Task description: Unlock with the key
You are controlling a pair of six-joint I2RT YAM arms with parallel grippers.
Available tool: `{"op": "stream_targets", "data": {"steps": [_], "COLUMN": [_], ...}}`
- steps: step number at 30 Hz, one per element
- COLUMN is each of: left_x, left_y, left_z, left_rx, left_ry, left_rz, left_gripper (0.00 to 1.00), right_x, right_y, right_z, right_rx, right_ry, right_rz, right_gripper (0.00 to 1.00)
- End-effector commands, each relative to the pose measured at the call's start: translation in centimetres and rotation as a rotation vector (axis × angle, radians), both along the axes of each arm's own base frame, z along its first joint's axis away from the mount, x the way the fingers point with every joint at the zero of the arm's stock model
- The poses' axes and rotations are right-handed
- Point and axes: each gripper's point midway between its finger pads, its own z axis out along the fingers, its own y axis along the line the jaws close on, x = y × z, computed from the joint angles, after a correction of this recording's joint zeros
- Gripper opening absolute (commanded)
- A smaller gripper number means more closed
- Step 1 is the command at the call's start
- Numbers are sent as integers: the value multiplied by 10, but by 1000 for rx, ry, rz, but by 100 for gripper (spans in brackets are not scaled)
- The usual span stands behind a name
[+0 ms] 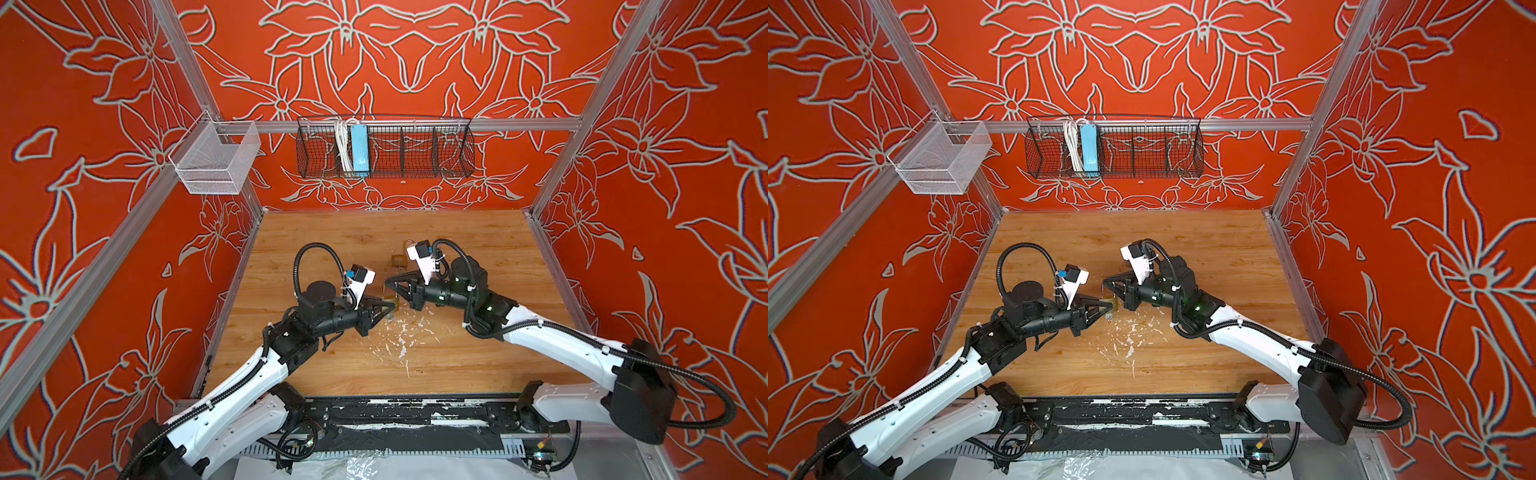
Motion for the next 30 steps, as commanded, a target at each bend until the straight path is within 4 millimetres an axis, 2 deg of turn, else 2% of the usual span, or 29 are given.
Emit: {"op": "stream_targets", "data": {"steps": [1, 5, 10, 14, 17, 21, 30], "left_x": [28, 26, 7, -20, -37, -49, -56], "left_y": [30, 27, 10, -8, -16, -20, -16], "left_z": [13, 9, 12, 28, 41, 55, 58], "left_rx": [60, 105, 87, 16, -40, -66, -82], "left_ry": [-66, -70, -74, -97, -120, -152, -177], "left_rz": [213, 178, 16, -179, -319, -416, -452], "left_gripper": [0, 0, 0, 0, 0, 0, 0], "right_x": [12, 14, 22, 24, 20, 10, -17], "right_y": [-12, -26, -58, -72, -79, -82, -79], "right_z": [1, 6, 0, -4, 8, 20, 30], "right_rx": [-36, 16, 29, 159, 292, 376, 400], "right_ry": [-14, -30, 1, 34, 14, -13, -61], "right_rz": [-87, -158, -266, -183, -63, 62, 214], "right_gripper": [10, 30, 44, 54, 60, 63, 62]}}
